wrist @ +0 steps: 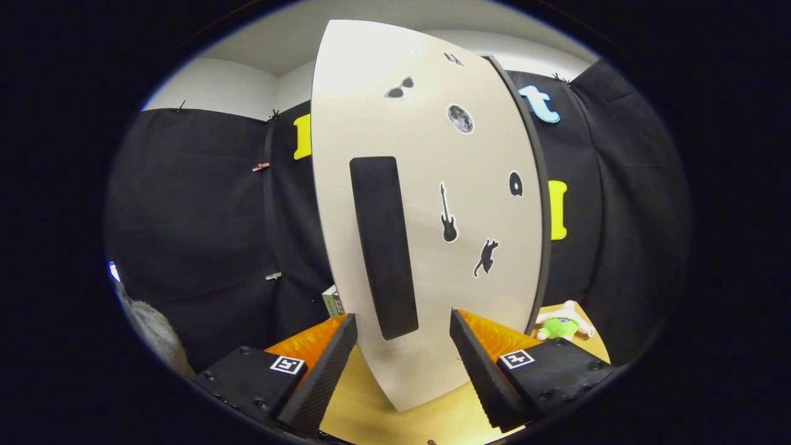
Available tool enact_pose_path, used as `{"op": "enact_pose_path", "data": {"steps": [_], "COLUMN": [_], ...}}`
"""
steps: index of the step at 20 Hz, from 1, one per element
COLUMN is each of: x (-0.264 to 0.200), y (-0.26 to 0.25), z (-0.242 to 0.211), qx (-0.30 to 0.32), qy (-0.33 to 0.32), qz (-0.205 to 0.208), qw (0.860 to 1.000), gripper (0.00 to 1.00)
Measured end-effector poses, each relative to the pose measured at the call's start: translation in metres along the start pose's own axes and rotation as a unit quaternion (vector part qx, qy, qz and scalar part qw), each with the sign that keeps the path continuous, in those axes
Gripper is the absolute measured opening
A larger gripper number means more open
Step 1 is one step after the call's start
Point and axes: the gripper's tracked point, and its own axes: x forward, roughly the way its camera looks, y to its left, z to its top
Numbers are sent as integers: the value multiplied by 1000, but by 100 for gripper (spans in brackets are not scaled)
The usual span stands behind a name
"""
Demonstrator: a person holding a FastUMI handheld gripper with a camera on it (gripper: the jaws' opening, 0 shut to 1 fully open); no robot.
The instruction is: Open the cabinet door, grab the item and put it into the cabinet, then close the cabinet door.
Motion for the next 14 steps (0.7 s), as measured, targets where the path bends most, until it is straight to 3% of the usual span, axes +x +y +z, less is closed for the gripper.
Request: {"op": "enact_pose_path", "data": {"steps": [4,9,12,14], "x": [3,-22,-42,-49], "y": [1,-62,-67,-67], "z": [46,96,91,94], "qx": [-37,-63,-73,-81], "qy": [-36,-105,-101,-100], "qz": [-3,-158,-194,-197], "qw": [999,980,973,972], "gripper": [98,98,98,98]}}
